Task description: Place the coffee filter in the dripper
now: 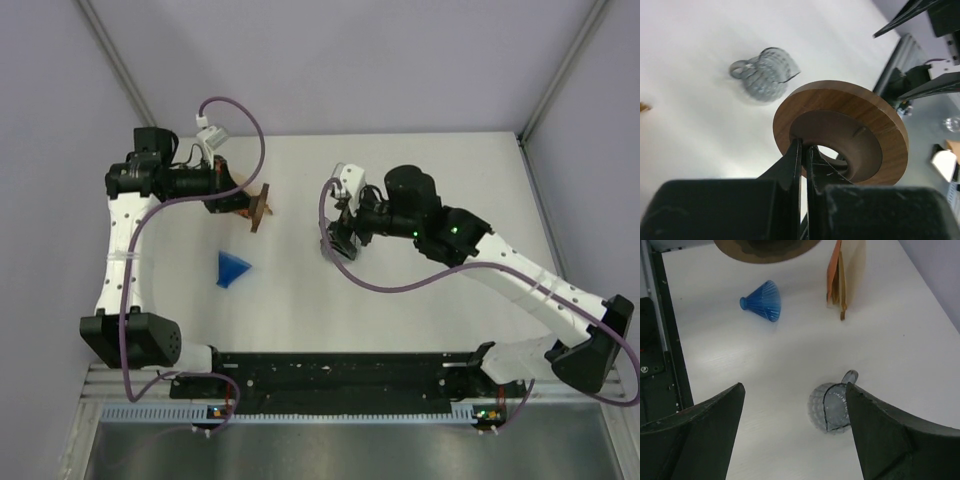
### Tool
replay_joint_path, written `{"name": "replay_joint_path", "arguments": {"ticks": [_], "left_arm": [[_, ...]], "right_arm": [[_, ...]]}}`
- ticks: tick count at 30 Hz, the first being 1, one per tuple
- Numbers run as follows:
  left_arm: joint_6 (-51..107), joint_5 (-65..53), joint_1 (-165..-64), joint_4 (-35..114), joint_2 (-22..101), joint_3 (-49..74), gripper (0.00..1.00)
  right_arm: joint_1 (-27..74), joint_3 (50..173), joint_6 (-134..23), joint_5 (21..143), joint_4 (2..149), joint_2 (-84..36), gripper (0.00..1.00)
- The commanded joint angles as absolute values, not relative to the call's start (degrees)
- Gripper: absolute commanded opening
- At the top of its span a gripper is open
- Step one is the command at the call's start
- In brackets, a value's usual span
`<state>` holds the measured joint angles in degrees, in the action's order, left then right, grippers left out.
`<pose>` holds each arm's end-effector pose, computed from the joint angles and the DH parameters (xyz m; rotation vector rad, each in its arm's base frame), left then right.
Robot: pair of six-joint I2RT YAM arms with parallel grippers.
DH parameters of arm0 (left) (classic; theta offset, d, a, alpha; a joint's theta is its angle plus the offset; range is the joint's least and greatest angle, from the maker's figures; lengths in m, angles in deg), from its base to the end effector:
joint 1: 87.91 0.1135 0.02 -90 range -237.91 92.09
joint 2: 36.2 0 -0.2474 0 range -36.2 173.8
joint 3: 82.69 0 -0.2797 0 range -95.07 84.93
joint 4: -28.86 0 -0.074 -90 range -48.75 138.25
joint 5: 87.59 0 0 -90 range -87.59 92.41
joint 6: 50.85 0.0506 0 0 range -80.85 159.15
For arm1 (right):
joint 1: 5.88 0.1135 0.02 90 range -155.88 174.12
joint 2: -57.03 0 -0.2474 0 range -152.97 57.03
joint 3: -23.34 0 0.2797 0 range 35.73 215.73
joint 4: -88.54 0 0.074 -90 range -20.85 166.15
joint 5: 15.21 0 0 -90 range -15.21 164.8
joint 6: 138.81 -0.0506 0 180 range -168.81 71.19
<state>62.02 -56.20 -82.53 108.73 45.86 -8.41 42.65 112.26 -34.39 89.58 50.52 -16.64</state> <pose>0.3006 -0.0151 0.3874 0.6894 2.0702 -1.0114 0.2113 0.2585 0.3769 -1.1932 1.6180 0.6391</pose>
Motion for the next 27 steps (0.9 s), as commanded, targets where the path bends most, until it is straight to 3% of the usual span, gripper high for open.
{"name": "replay_joint_path", "arguments": {"ticks": [1, 5, 13, 18, 27], "left_arm": [[53.94, -69.65, -85.53, 106.13, 46.15, -10.88, 0.00], [45.84, -74.05, -89.56, 100.94, 46.33, -8.86, 0.00], [39.32, -75.38, -92.04, 94.60, 45.19, -7.36, 0.00], [39.32, -75.99, -92.57, 94.51, 44.83, -6.83, 0.00], [39.32, -76.61, -92.75, 94.42, 44.48, -5.69, 0.00]], "right_arm": [[44.83, 112.12, -36.93, 95.09, 66.96, -16.19, 0.80], [45.36, 110.08, -42.03, 94.84, 79.12, -17.67, 0.74], [46.24, 112.19, -46.78, 95.19, 86.42, -21.72, 0.70], [46.33, 112.98, -46.88, 92.47, 86.25, -22.78, 0.61], [46.24, 116.94, -43.63, 89.48, 80.90, -25.15, 0.61]]}}
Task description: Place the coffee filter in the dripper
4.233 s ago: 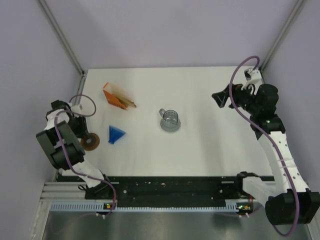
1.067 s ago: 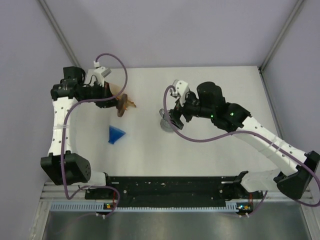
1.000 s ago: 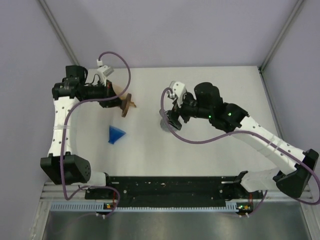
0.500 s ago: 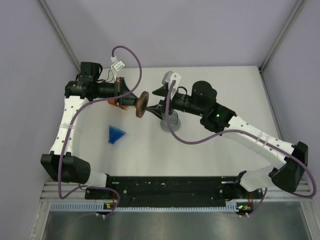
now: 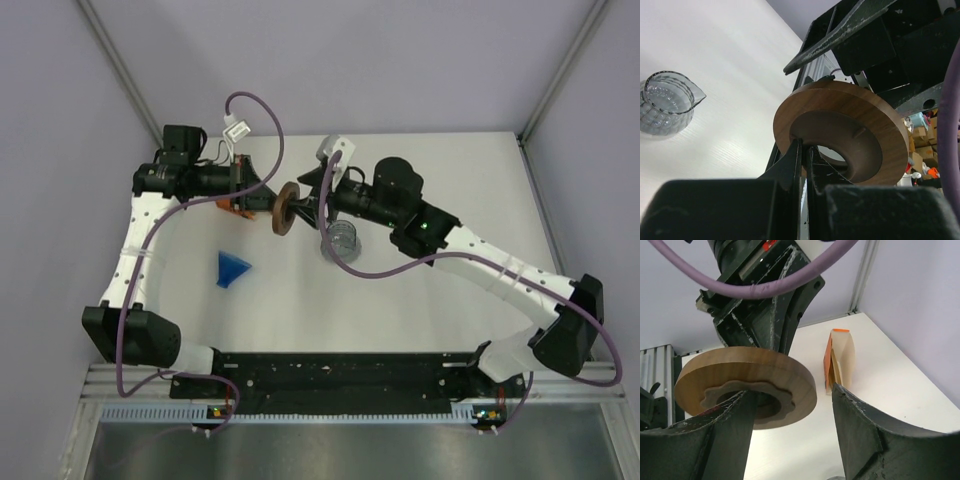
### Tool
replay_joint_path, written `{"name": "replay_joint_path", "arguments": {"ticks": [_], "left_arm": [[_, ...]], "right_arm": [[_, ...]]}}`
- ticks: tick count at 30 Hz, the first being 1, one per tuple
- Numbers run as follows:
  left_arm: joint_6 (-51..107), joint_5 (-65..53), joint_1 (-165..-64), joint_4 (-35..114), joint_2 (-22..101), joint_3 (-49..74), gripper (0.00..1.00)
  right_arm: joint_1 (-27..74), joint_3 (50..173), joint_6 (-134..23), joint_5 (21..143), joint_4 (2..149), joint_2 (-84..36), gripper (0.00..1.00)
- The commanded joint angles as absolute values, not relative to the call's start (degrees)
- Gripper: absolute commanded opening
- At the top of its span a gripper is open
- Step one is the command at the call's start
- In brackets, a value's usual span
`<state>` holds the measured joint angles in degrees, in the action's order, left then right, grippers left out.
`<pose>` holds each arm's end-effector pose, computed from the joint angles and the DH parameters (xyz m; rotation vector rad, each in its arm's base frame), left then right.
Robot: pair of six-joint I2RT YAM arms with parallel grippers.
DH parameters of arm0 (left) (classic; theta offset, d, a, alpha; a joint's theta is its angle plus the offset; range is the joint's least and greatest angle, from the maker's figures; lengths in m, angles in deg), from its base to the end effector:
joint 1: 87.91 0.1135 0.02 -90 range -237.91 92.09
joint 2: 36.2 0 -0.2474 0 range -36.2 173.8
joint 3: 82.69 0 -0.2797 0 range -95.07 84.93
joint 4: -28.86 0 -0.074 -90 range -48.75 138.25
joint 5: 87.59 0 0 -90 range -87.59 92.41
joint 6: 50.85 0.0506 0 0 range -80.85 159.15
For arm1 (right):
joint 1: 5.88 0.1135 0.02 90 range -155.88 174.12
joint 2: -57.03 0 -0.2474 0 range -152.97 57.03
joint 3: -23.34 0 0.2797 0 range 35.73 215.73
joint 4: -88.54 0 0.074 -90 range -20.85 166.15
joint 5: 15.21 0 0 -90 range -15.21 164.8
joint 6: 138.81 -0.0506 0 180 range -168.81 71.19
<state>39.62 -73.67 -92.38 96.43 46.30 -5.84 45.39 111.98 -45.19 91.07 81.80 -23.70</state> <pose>0.3035 -0.0730 0.3945 0.6946 1.9471 -1.5717 0.2265 0.3051 0.3987 -0.9457 1.3136 0.8699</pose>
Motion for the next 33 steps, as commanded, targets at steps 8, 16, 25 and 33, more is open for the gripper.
{"name": "replay_joint_path", "arguments": {"ticks": [8, 16, 25, 33], "left_arm": [[40.03, -75.64, -92.84, 95.48, 44.13, -5.34, 0.00], [43.97, -69.69, -92.75, 99.16, 45.09, -7.17, 0.05], [43.20, -51.58, -88.36, 98.65, 47.55, -10.17, 0.80], [43.01, -33.29, -85.28, 97.59, 48.79, -9.74, 0.85]], "right_arm": [[45.36, 119.57, -43.45, 93.34, 79.31, -26.64, 0.27], [44.66, 121.95, -43.36, 92.38, 73.26, -27.26, 0.00], [38.07, 118.09, -48.37, 88.95, 63.15, -25.50, 0.00], [33.85, 123.59, -48.37, 80.79, 43.14, -32.60, 0.00]]}}
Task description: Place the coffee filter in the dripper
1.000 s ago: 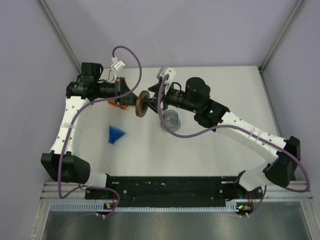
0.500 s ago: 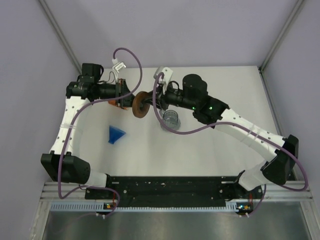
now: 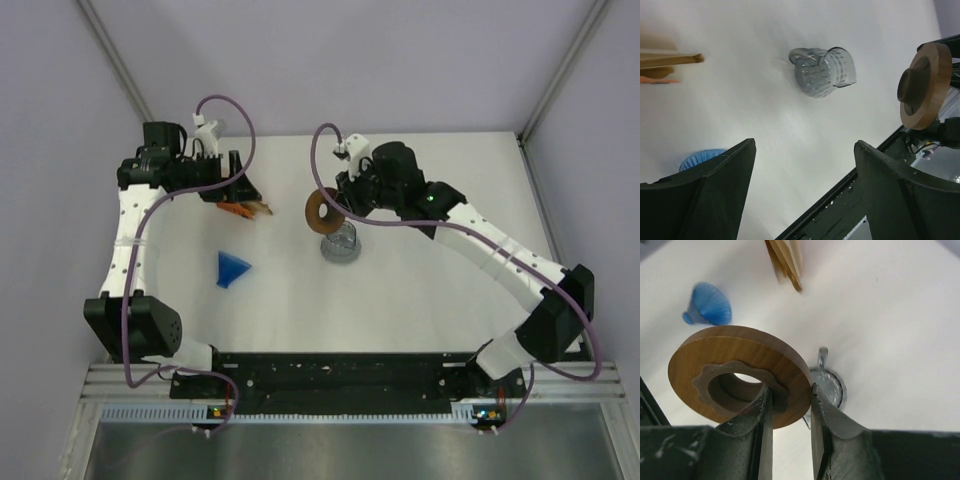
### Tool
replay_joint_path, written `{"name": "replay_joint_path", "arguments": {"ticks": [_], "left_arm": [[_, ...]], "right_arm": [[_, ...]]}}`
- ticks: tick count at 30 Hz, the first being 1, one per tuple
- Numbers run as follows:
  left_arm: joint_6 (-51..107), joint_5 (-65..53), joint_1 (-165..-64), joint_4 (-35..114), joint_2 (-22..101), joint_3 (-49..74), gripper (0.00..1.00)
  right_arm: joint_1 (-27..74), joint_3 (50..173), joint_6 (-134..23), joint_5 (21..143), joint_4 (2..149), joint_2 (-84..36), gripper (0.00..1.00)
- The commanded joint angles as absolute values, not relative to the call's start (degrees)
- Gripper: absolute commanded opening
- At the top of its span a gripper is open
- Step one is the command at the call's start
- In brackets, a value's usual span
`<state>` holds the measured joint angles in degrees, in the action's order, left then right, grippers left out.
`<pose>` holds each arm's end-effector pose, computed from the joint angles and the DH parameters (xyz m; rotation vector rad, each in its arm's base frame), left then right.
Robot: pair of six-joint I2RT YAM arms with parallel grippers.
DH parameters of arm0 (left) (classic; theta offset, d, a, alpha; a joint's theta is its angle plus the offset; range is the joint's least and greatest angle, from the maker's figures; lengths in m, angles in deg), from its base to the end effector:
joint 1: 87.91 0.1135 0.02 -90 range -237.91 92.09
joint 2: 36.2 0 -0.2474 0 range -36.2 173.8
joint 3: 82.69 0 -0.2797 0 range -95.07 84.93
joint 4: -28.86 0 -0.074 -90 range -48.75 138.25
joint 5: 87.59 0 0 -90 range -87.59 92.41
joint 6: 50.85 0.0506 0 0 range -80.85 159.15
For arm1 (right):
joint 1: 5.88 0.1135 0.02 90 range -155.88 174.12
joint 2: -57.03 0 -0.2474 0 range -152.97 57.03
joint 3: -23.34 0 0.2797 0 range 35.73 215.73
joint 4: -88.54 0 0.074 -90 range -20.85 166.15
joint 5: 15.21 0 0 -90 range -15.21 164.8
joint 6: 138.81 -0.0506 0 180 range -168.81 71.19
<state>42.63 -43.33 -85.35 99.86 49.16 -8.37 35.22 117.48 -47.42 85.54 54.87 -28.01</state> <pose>0.3328 -0.0214 0.3727 0.3604 2.2679 -0.9137 0.2857 0.2617 0.3528 -0.8559 1.8606 0.6269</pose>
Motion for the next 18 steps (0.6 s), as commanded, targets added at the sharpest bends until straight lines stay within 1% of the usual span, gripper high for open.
{"name": "replay_joint_path", "arguments": {"ticks": [1, 3, 8, 10, 13, 18], "left_arm": [[43.01, -33.10, -85.45, 97.24, 48.53, -9.47, 0.85], [43.19, -33.28, -85.45, 96.89, 48.26, -8.86, 0.85], [43.45, -33.37, -85.45, 96.62, 47.91, -7.80, 0.83], [43.63, -33.10, -85.45, 96.62, 47.73, -7.45, 0.83], [43.37, -33.28, -85.45, 96.18, 47.56, -7.10, 0.83], [43.28, -33.80, -85.37, 96.53, 47.65, -7.18, 0.83]], "right_arm": [[33.76, 126.14, -47.76, 79.12, 39.71, -34.88, 0.00], [33.76, 132.12, -46.96, 77.00, 31.45, -39.45, 0.00], [33.76, 146.62, -46.00, 72.17, 18.43, -49.92, 0.00], [33.76, 150.93, -45.73, 71.28, 15.17, -53.00, 0.00], [33.85, 156.56, -45.91, 73.29, 12.00, -57.65, 0.00], [33.76, 162.11, -45.38, 73.56, 9.09, -63.81, 0.00]]}}
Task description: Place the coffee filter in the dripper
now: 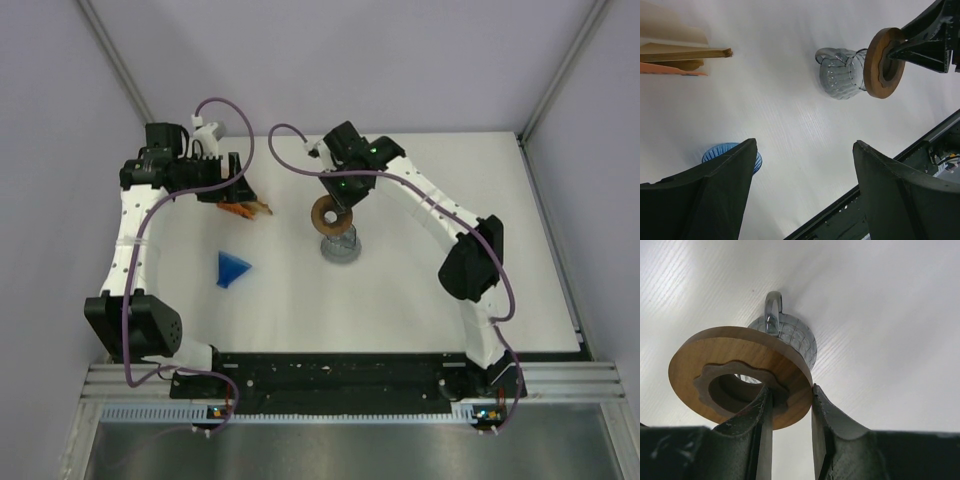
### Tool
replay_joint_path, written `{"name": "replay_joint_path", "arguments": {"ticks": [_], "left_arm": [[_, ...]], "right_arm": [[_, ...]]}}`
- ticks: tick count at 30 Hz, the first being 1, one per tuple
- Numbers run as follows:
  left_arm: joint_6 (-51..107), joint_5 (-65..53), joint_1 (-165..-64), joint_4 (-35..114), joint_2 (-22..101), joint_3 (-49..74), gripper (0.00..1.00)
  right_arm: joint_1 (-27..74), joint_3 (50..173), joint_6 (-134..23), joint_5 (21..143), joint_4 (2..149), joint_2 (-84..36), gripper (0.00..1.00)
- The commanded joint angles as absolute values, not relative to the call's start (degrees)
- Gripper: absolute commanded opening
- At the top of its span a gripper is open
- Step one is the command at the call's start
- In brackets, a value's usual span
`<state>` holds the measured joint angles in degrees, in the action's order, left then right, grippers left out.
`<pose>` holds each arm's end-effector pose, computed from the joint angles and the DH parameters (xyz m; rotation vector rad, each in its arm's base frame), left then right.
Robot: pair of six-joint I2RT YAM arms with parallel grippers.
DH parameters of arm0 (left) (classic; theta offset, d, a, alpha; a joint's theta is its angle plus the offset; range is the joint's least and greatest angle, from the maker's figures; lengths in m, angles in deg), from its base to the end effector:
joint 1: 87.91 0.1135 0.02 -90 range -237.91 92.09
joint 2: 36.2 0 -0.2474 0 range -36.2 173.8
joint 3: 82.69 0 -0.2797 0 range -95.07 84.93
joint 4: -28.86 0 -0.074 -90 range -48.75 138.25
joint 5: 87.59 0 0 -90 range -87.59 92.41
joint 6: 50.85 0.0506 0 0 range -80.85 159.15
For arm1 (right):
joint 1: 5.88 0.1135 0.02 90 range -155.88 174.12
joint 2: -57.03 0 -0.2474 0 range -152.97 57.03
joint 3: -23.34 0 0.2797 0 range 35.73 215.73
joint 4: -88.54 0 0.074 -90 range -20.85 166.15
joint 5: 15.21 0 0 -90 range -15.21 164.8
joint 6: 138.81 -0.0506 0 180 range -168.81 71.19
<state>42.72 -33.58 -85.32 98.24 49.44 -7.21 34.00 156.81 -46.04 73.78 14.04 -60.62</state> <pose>0.3400 -0.0144 0.3620 0.2921 2.3314 -0.7120 0.3602 0.2998 0.3025 -0.9431 2.4336 0.2110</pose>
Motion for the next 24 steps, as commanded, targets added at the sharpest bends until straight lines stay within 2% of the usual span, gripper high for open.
{"name": "replay_joint_path", "arguments": {"ticks": [1, 18, 24], "left_arm": [[43.45, -33.54, -85.45, 96.53, 47.56, -7.10, 0.82], [44.16, -33.19, -85.28, 96.53, 46.77, -6.92, 0.82], [44.16, -33.54, -85.37, 96.53, 47.03, -7.01, 0.82]], "right_arm": [[33.76, 162.03, -45.38, 73.65, 8.74, -64.34, 0.00], [33.76, 159.83, -44.50, 70.93, 8.74, -69.53, 0.01], [33.76, 160.18, -44.85, 69.79, 9.26, -69.27, 0.20]]}}
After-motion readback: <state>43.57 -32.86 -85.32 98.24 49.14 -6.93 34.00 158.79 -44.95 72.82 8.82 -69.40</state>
